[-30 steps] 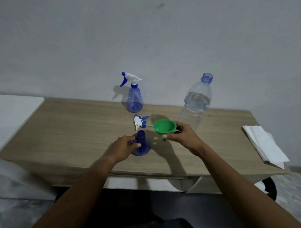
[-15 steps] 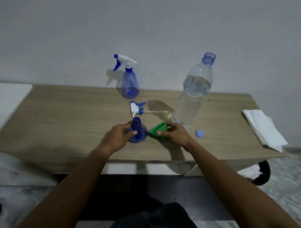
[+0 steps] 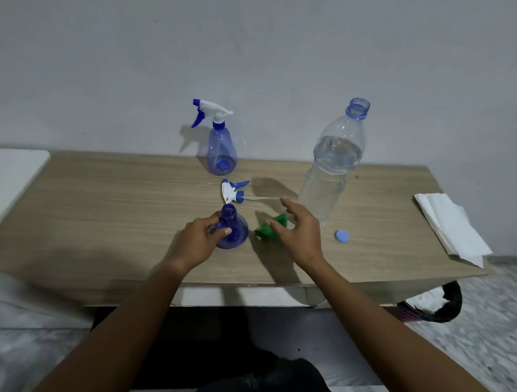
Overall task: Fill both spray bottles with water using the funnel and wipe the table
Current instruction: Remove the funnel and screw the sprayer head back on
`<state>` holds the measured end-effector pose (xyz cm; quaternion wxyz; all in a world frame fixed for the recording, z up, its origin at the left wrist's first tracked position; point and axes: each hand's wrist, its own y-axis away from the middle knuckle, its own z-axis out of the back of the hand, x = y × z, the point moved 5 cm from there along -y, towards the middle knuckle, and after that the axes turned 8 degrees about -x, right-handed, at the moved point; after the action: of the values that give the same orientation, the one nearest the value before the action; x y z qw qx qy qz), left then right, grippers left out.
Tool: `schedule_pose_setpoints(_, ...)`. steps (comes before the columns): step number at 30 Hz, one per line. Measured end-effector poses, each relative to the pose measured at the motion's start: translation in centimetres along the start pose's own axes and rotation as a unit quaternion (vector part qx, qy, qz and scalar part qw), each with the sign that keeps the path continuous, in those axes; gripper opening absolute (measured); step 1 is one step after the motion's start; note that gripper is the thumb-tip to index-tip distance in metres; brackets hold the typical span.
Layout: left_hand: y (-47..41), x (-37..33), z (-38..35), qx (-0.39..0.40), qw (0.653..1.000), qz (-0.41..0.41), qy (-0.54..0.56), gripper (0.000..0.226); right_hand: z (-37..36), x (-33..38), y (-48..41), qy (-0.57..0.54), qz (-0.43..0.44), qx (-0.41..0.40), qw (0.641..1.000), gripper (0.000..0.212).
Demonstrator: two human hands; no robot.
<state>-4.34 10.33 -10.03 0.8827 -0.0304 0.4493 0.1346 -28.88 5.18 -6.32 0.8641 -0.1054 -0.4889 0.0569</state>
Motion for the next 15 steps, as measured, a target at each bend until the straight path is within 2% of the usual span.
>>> schedule_pose_setpoints(5, -0.1, 0.3, 0.5, -0.012, 1.0, 0.019, -0.015, 0.047, -3.6, 2.6, -3.1, 0.022, 0.014, 0.053, 0.998, 0.054)
schedule_pose_setpoints(8, 0.0, 0.7, 1.0, -0.024, 0.999, 0.02, -0.014, 0.049, -6.2, 3.2, -5.6, 0.019, -0.02, 0.098, 0.995, 0.052)
schedule_pose_setpoints(15, 0.2, -0.7, 1.1, -0.032, 0.999, 0.016, 0.007, 0.042, -12.0, 1.5, -10.1, 0.108, -0.042, 0.217, 0.969, 0.045)
